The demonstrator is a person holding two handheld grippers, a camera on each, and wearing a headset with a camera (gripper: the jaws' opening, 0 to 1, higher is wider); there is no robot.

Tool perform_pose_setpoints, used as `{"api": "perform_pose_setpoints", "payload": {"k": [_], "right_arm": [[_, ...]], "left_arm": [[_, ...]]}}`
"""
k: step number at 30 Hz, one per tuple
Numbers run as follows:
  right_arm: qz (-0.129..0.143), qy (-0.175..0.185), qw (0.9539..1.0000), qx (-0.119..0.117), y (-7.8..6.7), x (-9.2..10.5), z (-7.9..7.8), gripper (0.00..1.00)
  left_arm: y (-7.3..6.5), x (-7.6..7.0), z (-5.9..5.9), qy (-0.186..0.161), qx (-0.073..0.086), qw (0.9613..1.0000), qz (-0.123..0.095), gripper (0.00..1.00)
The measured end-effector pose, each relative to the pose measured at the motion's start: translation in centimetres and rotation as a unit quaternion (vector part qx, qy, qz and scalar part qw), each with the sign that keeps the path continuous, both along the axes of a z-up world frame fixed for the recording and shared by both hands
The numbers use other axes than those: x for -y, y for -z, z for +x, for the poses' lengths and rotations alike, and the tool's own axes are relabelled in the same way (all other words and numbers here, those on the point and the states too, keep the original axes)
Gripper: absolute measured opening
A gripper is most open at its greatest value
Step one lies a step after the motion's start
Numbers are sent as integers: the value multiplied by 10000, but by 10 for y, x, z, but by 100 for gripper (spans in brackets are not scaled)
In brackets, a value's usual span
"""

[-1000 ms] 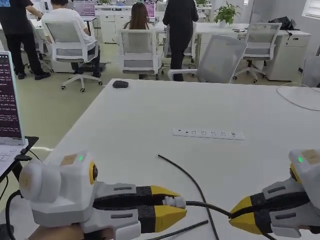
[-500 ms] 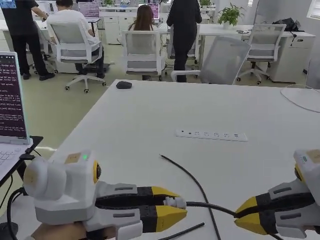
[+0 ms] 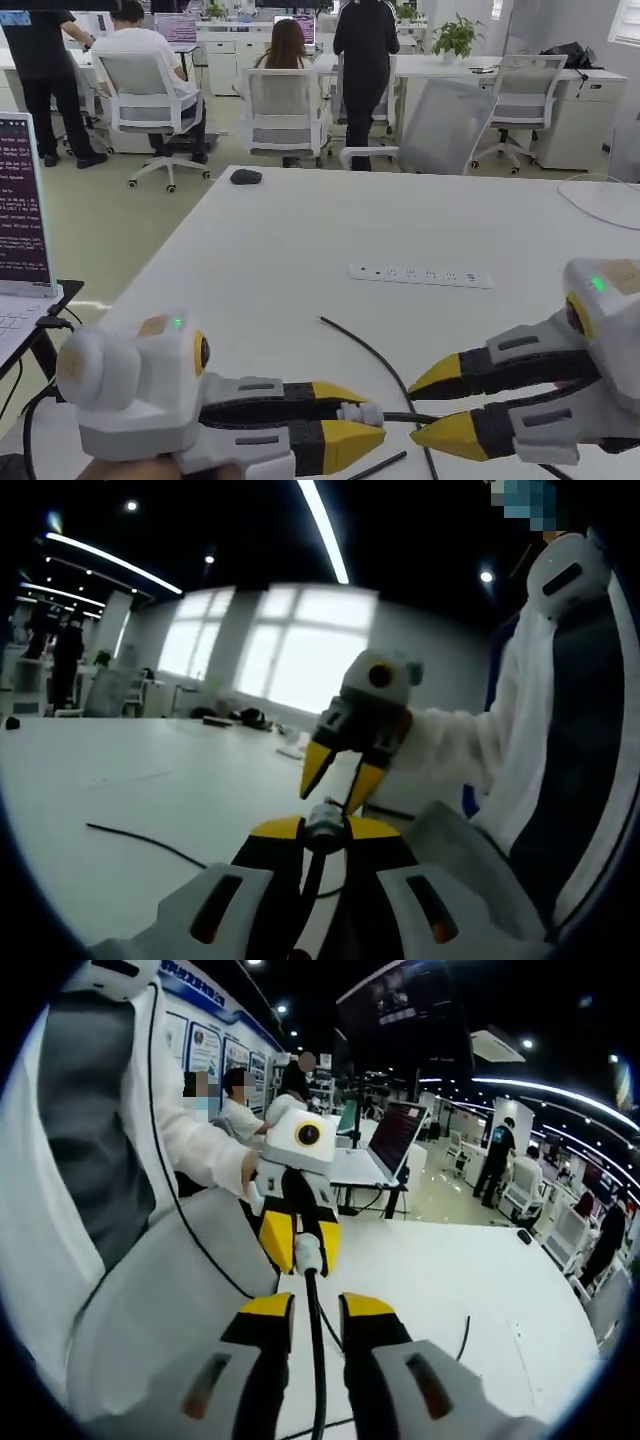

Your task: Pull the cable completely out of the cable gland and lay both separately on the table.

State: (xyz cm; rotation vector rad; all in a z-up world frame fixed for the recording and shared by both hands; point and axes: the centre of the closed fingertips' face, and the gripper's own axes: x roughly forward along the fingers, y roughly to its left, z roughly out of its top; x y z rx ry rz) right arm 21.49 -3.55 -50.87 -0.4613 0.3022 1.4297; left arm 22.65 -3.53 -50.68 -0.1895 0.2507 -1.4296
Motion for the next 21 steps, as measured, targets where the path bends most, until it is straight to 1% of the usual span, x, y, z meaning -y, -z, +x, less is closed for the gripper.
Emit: {"api": "perform_pose_setpoints", "payload": {"k": [3,4,7,9,14,17,19,21], "right_arm": [[41,-136,9999,-43,1,-5,-2,12],[34,-196,9998,-53,3,-6,-4,8],[35,-169,9998,-34,5,-5,-1,4],[64,-189,9998,-77,6,-5,-3,4],[83,-196,9998,-12,7,-4,-2,3],[114,-160,9998,11,7,-3,0,3],[131,-145,9998,20,7,1,2,3],[123,-75,9999,-47,9,7,6,3]], "left_arm": [[0,1,-1,9,14,10000,21,16],[-1,0,-1,-1,18,10000,20,16],[1,-1,-2,23,12,10000,61,16],[1,-1,-3,18,23,10000,69,16],[2,0,-4,24,68,9999,107,16],[1,1,-2,24,62,9999,95,16],[1,0,0,23,85,9999,106,16],[2,-4,3,10,64,9999,148,16]]}}
